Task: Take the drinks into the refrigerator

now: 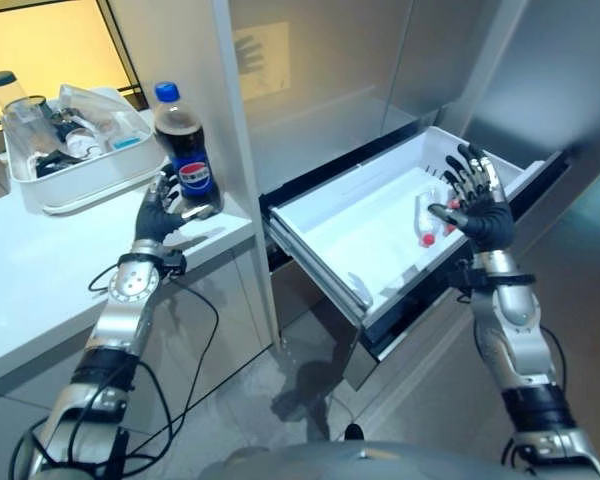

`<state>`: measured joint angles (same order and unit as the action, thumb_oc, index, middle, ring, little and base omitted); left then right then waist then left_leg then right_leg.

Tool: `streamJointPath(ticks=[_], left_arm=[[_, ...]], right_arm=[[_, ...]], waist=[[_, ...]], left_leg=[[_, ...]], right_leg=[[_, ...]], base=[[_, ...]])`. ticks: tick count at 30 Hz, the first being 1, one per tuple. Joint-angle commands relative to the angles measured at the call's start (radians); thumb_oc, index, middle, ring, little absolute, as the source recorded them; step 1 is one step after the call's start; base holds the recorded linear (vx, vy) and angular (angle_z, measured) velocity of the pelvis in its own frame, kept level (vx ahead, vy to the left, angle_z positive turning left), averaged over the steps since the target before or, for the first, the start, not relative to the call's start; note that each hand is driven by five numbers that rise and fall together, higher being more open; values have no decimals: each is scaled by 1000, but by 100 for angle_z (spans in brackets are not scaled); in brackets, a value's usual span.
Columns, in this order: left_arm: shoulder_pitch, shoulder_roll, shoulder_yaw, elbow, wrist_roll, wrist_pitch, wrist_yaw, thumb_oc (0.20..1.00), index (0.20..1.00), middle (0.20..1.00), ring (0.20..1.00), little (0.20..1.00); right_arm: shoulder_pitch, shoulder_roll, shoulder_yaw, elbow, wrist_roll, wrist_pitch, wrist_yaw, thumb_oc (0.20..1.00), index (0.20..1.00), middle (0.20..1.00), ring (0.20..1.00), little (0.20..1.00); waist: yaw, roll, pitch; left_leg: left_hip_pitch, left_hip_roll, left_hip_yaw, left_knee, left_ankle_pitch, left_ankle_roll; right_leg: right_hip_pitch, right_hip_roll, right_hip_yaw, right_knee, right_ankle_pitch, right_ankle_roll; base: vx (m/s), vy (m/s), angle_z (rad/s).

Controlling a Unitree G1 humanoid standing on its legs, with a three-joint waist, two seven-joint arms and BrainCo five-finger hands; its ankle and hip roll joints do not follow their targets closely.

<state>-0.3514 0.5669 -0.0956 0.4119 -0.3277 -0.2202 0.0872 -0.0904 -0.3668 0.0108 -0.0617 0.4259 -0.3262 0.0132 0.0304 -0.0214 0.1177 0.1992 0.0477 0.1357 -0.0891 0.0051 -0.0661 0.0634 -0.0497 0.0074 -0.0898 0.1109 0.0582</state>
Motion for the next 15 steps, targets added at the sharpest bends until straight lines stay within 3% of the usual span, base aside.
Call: streamJointPath(ticks=[1, 15], left_arm=[[-183, 11, -34, 78, 54, -23, 14, 1000, 1000, 1000, 1000, 1000], [-305, -9, -91, 186, 125, 6, 39, 1000, 1000, 1000, 1000, 1000]], right_arm=[[-42, -17, -26, -111, 35, -30, 13, 1000, 1000, 1000, 1000, 1000], [-37, -25, 2, -162, 66, -22, 48, 1000, 1000, 1000, 1000, 1000]], waist=[[-33, 13, 14], [-49, 14, 17]], left_leg=[[18, -28, -57, 2, -81, 37], [14, -26, -50, 2, -79, 36]], right_leg=[[23, -10, -36, 126, -107, 51], [13, -2, -24, 129, -105, 53]], base=[[0, 0, 0], [5, -2, -1]])
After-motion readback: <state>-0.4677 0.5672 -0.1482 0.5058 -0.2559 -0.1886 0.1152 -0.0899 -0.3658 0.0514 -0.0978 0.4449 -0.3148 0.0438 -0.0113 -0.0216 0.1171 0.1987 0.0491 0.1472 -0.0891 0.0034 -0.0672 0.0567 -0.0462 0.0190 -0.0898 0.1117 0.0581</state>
